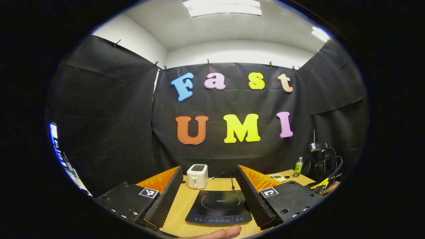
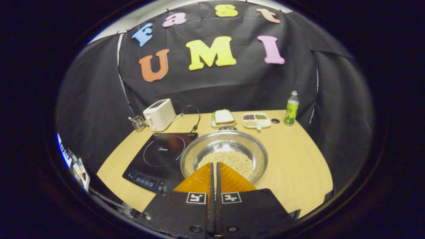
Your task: First push the handle of the pot to place it horizontally, then grasp the pot with both hands and set it on the induction cooktop.
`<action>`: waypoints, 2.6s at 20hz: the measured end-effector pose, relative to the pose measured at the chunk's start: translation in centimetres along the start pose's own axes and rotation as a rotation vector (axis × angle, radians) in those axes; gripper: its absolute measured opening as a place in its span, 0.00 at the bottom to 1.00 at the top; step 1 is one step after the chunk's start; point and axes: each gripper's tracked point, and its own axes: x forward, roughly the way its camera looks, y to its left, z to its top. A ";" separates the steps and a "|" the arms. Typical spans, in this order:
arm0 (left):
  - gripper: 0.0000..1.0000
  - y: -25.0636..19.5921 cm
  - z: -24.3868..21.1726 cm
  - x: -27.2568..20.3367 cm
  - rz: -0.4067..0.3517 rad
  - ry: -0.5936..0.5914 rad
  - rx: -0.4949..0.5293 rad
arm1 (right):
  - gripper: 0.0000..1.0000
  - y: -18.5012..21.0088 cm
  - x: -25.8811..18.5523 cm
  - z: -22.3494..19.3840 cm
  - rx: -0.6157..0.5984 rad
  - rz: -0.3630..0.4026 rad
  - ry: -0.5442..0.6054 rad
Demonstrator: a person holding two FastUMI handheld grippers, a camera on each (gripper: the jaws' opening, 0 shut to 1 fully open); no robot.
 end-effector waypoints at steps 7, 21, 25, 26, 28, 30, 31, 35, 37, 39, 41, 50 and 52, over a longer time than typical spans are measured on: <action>0.95 -0.2 0.2 -0.6 -0.009 -0.013 0.001 | 0.04 3.2 2.6 -5.7 0.046 0.111 0.195; 0.95 -1.3 1.0 -1.7 -0.019 -0.045 0.021 | 0.01 3.5 5.3 -10.8 0.032 0.075 0.314; 0.95 -1.3 0.3 -1.5 -0.019 -0.034 0.032 | 0.04 2.8 5.1 -11.0 0.025 0.071 0.305; 0.95 -1.3 0.3 -1.5 -0.022 -0.036 0.024 | 0.01 2.5 5.1 -11.1 0.024 0.068 0.306; 0.95 -1.5 0.3 -1.5 -0.031 -0.039 0.014 | 0.01 1.9 5.1 -11.8 0.016 0.059 0.327; 0.95 -1.3 0.5 -1.6 -0.030 -0.045 0.013 | 0.04 1.2 4.9 -12.0 0.017 0.053 0.335; 0.95 -1.4 0.5 -1.7 -0.028 -0.048 0.012 | 0.04 0.8 4.9 -11.9 0.019 0.051 0.329; 0.95 -1.8 0.2 -2.0 -0.034 -0.045 0.005 | 0.04 -0.9 4.8 -11.9 0.013 0.028 0.311; 0.95 -1.9 0.3 -1.9 -0.039 -0.046 0.010 | 0.04 -1.6 4.7 -11.9 0.004 0.021 0.306; 0.95 -2.2 -0.1 -1.8 -0.042 -0.046 0.010 | 0.04 -2.4 4.6 -11.8 -0.001 0.015 0.303; 0.95 -2.6 -0.1 -1.9 -0.050 -0.042 0.004 | 0.01 -3.3 4.6 -11.7 -0.001 0.002 0.298; 0.95 -3.9 -1.1 -1.6 -0.063 -0.030 0.021 | 0.01 -7.9 4.7 -10.7 -0.048 -0.070 0.276; 0.95 -4.2 -1.5 -1.3 -0.068 -0.025 0.024 | 0.01 -8.9 4.8 -10.4 -0.059 -0.083 0.270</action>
